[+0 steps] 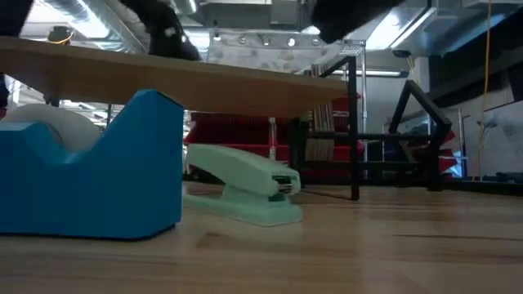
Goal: Stock shelves
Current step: Remove the gray plotted plant from under the shelf
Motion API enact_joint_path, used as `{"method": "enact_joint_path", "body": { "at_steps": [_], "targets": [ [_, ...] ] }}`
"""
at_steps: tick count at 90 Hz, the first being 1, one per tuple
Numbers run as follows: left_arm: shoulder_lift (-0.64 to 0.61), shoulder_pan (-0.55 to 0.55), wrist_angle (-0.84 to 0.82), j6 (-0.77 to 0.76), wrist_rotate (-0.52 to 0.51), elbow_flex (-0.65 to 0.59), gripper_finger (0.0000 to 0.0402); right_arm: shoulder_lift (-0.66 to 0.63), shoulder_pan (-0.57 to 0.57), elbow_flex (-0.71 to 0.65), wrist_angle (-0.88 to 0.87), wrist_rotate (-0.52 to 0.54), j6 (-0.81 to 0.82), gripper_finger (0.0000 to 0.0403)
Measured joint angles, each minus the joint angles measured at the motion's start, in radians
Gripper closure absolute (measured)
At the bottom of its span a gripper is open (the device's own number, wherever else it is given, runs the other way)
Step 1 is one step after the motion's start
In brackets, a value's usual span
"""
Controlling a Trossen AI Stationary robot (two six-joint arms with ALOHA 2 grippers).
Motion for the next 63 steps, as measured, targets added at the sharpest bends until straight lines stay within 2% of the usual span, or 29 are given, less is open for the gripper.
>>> {"method": "enact_joint_path", "body": {
  "at_steps": [15,31,52,63],
  "targets": [
    [0.079,-0.002,0.028,0.01,-0.011,-0.077,0.0395,0.0,0.01,-0.006,0.031,0.011,0.04,0.0151],
    [0.101,-0.001,0.075,0.001,0.079,-0.144,0.0401,0.0,0.016,-0.005,0.047,0.018,0.04,0.0151],
    [0.106,-0.001,0.114,-0.024,0.098,-0.215,0.0401,0.0,0.016,-0.005,0.049,0.019,0.048,0.0151],
    [0.106,-0.001,0.128,-0.029,0.162,-0.255,0.0401,0.0,0.022,-0.005,0.058,0.02,0.053,0.0151]
  ]
}}
